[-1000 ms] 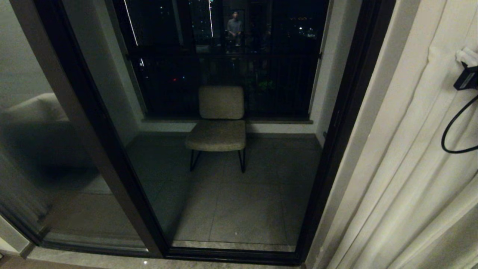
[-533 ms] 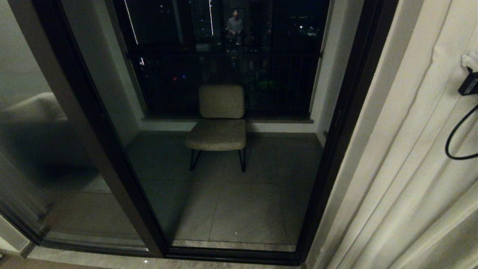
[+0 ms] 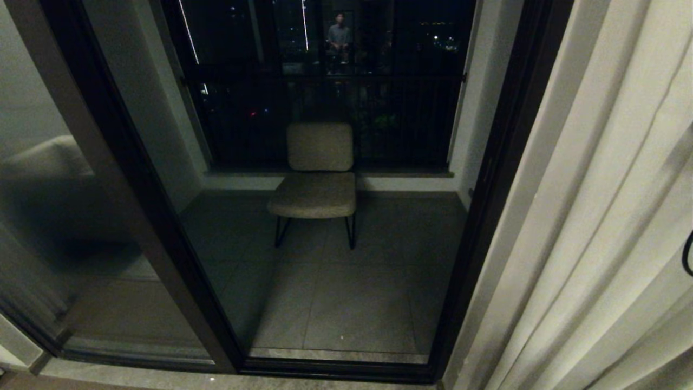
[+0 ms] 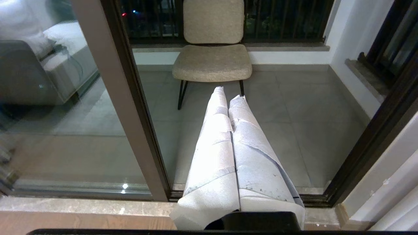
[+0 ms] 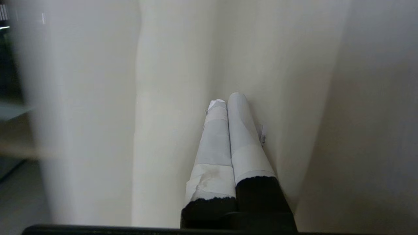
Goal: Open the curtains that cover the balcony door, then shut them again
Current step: Pull the inner curtains open on both sides
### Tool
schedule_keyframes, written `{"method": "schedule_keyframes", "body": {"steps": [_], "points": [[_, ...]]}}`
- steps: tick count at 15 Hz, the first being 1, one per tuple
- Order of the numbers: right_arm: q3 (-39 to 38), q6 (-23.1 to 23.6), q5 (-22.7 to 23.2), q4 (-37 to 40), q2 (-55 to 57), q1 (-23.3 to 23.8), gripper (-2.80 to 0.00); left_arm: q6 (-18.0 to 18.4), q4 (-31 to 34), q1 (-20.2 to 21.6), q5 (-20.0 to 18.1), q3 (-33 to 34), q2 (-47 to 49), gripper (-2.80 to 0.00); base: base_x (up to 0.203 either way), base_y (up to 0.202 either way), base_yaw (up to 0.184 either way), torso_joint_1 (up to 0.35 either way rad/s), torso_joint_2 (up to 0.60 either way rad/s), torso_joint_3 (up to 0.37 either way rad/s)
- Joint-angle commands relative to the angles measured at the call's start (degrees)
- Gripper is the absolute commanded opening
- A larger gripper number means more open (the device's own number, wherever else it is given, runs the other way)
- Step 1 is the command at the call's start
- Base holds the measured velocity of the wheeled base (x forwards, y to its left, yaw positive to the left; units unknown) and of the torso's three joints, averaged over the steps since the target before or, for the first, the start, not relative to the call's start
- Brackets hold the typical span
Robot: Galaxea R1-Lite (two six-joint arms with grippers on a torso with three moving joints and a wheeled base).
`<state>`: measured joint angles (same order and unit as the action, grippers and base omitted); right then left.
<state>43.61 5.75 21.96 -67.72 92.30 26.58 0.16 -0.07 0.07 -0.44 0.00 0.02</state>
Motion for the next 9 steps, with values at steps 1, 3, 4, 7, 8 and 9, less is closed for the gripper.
{"method": "schedule_keyframes", "body": {"steps": [1,3,4,7,8,9], "points": [[-6.5,0.0,2.1,-0.2,-7.8,0.0,-2.8,0.0,0.0,0.0,0.0,0.0,0.0,-2.8,0.0,0.0,0.0,0.0,0.0,0.0],[-11.2,0.0,4.0,0.0,-11.9,0.0,-2.8,0.0,0.0,0.0,0.0,0.0,0.0,-2.8,0.0,0.0,0.0,0.0,0.0,0.0],[-13.7,0.0,5.0,0.3,-14.0,-0.1,-2.8,0.0,0.0,0.0,0.0,0.0,0.0,-2.8,0.0,0.0,0.0,0.0,0.0,0.0],[-22.1,0.1,7.2,1.3,-21.3,-1.0,-2.8,0.0,0.0,0.0,0.0,0.0,0.0,-2.8,0.0,0.0,0.0,0.0,0.0,0.0],[-24.7,0.2,7.5,1.6,-23.6,-1.9,-2.8,0.0,0.0,0.0,0.0,0.0,0.0,-2.8,0.0,0.0,0.0,0.0,0.0,0.0],[-27.0,0.3,7.5,2.2,-25.9,-3.0,-2.8,0.0,0.0,0.0,0.0,0.0,0.0,-2.8,0.0,0.0,0.0,0.0,0.0,0.0]]}}
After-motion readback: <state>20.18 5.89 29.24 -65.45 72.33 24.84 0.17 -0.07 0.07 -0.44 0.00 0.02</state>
